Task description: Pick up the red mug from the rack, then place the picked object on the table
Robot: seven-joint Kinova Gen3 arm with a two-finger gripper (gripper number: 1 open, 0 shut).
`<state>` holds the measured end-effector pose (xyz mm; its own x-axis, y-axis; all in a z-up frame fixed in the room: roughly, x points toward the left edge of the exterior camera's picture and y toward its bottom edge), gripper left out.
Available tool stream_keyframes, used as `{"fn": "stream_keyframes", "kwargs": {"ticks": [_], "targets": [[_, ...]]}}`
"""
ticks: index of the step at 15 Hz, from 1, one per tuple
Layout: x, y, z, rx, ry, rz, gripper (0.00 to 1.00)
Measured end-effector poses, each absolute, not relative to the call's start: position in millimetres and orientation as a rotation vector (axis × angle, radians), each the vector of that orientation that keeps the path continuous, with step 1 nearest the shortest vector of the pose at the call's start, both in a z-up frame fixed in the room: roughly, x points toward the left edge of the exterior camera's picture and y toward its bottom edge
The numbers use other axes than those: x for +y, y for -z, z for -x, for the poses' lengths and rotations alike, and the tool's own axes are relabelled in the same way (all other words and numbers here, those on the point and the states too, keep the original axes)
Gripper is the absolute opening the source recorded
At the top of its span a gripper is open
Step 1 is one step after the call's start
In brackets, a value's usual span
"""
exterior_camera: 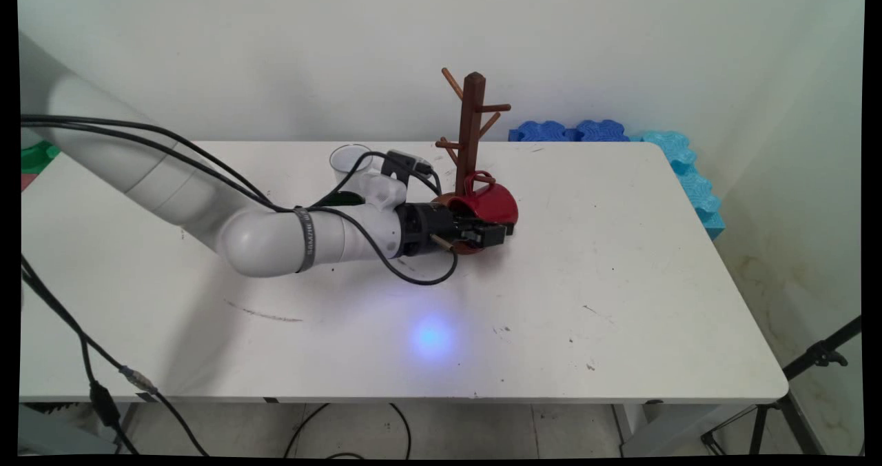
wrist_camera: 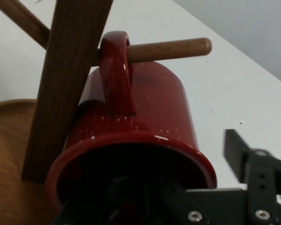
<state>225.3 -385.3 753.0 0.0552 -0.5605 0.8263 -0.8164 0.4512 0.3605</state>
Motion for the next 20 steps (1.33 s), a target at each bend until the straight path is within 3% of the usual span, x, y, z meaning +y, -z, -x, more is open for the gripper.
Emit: {"fn": "stream_keyframes", "kwargs": {"ticks": [10, 20], "targets": [[-388.2, -750.8, -220.6, -1.609, -0.285, -1.176, 0.00], [-349.0, -787.3, -221.0, -1.605, -0.207, -1.048, 0.00]]}}
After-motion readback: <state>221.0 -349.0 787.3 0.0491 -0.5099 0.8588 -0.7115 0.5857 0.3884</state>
